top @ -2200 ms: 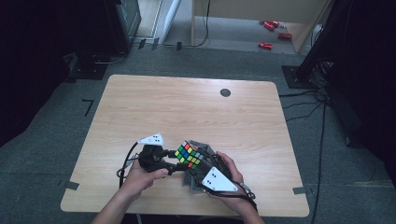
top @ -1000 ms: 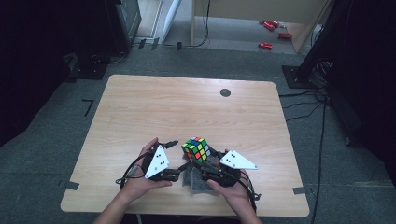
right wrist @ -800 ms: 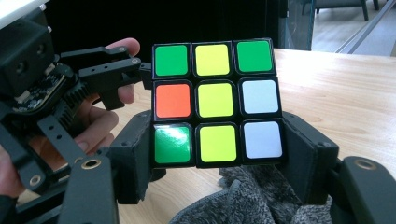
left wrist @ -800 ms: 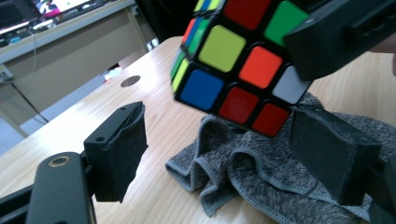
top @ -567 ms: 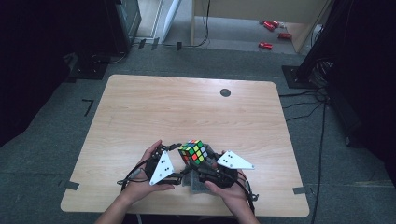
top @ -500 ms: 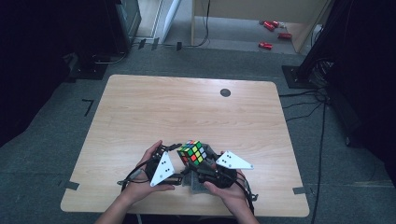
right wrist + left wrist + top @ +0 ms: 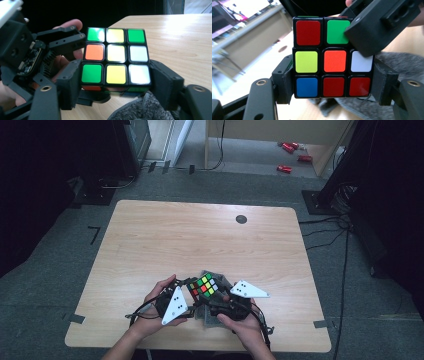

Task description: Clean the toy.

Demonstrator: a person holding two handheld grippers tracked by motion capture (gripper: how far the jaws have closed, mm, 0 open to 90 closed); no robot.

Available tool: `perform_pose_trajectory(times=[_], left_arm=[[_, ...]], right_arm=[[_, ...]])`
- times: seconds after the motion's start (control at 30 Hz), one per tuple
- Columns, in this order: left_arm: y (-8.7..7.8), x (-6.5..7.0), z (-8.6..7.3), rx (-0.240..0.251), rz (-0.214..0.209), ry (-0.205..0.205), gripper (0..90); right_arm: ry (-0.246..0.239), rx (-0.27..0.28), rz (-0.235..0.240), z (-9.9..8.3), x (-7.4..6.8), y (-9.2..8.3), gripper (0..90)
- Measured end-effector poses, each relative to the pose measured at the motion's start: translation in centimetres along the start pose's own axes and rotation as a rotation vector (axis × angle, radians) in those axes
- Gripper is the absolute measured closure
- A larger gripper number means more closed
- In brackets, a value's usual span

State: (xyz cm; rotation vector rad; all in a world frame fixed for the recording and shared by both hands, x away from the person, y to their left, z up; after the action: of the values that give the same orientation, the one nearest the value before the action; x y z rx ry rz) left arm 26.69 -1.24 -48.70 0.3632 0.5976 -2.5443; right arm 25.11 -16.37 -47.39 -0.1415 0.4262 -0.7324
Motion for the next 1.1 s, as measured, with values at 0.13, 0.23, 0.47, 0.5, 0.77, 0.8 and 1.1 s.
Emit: perform_pose_trajectory(times=[0.13,0.23,0.47,0.5,0.77,0.8,1.1], left_arm=[[-0.3,-1.2,-0.4,-0.028,-0.019,-0.119,34.0],[-0.8,-2.3,-1.0,-0.043,-0.018,-0.242,34.0],[-1.5,-4.2,-1.9,-0.032,-0.006,-0.424,34.0],[-1.5,-4.3,-2.0,-0.030,-0.003,-0.433,34.0],[-1.5,-4.1,-1.9,-0.025,-0.026,-0.450,34.0],[-1.5,-4.1,-2.0,-0.032,-0.021,-0.449,34.0],[-1.8,-4.6,-2.2,-0.036,-0.025,-0.485,34.2]], right_arm=[[-0.013,0.029,0.005,0.5,0.4,-0.7,28.0],[-0.028,0.042,-0.034,0.7,1.4,-1.2,29.0],[-0.149,-0.131,-0.136,-2.0,4.1,0.1,31.3],[-0.151,-0.158,-0.151,-2.5,4.3,0.4,31.3],[-0.176,-0.265,-0.236,-4.5,6.7,1.8,26.7],[-0.179,-0.290,-0.239,-4.9,6.9,2.0,26.6],[-0.191,-0.368,-0.259,-5.6,7.0,2.2,34.3]])
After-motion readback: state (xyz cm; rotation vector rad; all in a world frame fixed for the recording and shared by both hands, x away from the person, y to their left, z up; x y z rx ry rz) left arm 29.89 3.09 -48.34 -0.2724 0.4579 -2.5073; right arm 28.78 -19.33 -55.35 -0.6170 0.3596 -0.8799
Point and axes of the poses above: each handheld gripper's, and its own axes: y roughly forward along the jaws, z roughly out of its top, x roughly to its right, the point moved 5 cm from there along y, roughly forward along the jaws, and after that the axes turned 1 degree about -z, right-handed, at the moved point
